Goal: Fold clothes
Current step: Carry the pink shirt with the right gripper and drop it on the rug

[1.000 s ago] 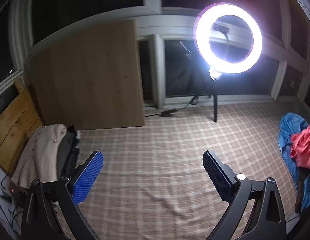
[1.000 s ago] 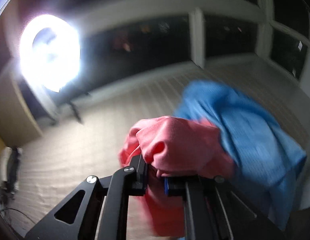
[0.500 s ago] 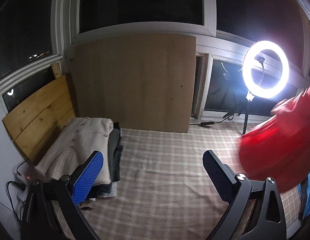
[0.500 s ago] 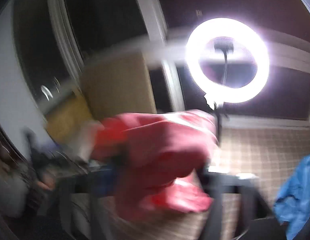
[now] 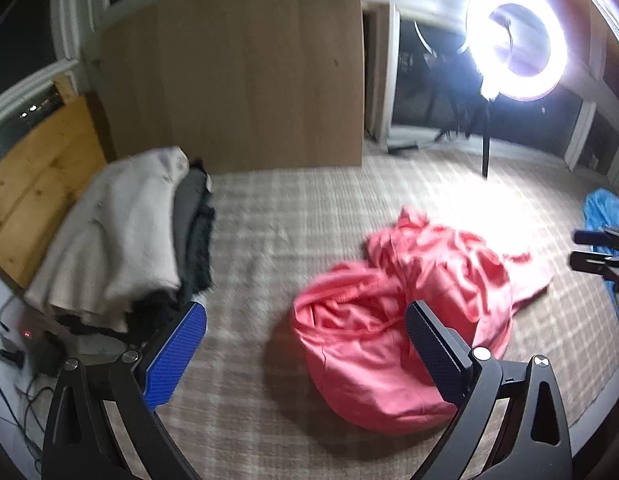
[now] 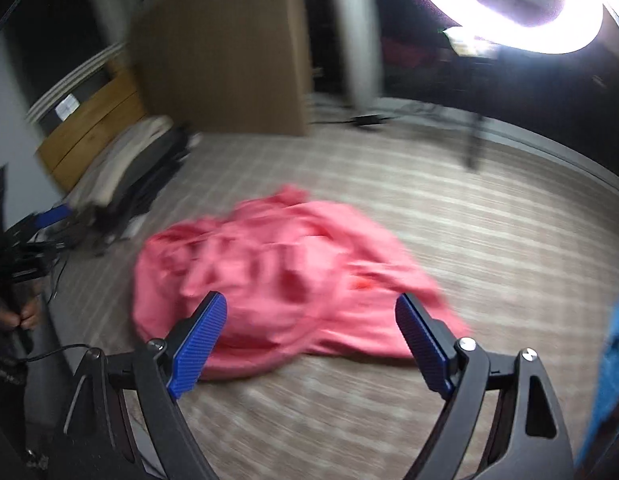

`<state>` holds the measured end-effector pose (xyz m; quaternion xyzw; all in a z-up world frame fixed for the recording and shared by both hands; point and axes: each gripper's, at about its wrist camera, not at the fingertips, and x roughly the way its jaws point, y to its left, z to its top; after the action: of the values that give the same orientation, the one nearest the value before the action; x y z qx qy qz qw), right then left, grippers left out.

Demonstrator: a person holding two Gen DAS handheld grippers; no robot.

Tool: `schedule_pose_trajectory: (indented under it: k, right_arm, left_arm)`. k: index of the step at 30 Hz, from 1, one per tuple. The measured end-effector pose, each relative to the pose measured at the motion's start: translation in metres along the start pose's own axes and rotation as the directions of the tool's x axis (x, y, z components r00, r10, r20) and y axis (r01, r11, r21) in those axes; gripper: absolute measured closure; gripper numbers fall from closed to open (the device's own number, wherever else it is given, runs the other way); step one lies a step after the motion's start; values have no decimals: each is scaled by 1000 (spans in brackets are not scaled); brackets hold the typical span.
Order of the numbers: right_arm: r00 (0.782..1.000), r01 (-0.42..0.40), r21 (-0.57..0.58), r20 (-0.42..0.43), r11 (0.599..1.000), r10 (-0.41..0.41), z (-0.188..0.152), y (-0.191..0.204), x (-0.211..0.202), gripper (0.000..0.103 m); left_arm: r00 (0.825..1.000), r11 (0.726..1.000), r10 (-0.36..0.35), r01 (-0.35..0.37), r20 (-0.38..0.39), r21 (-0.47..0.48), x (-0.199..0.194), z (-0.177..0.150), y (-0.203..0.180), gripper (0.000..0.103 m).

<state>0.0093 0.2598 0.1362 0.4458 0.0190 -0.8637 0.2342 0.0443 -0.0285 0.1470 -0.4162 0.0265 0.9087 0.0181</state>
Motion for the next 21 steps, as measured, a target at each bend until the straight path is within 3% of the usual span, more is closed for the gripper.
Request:
schedule_pose_trajectory:
  k: [4, 8, 10, 11, 15, 19, 21]
  right_arm:
    - [990, -88, -113, -121, 990, 74, 9, 50, 66, 17]
    - [986, -52, -238, -167, 970, 12, 4, 80, 110, 19]
    - [982, -69, -245, -187, 967, 22, 3, 83, 118, 67]
    - [975, -90, -224, -221, 970, 39, 3, 79, 118, 98]
    - [984, -86, -112, -164, 990, 66, 8, 44, 81, 99]
    - [991, -121, 53, -56, 991, 124, 1, -17, -4, 99]
    - [994, -113, 128, 10, 985, 113, -7, -52, -49, 99]
  left_arm:
    - [997, 998, 58, -56, -53, 34, 21, -13, -1, 3]
    - [994, 998, 54, -57, -90, -23, 29, -21, 21, 3]
    - [993, 997, 57, -61, -100, -35, 32, -22, 26, 3]
    - [993, 997, 59, -64, -105, -41, 33, -23, 29, 3]
    - [992, 997, 55, -61, -114, -51, 36, -24, 36, 3]
    - [996, 1000, -2, 0, -92, -27, 32, -18, 28, 3]
    - [996, 1000, -30, 29, -83, -5, 30, -13, 20, 3]
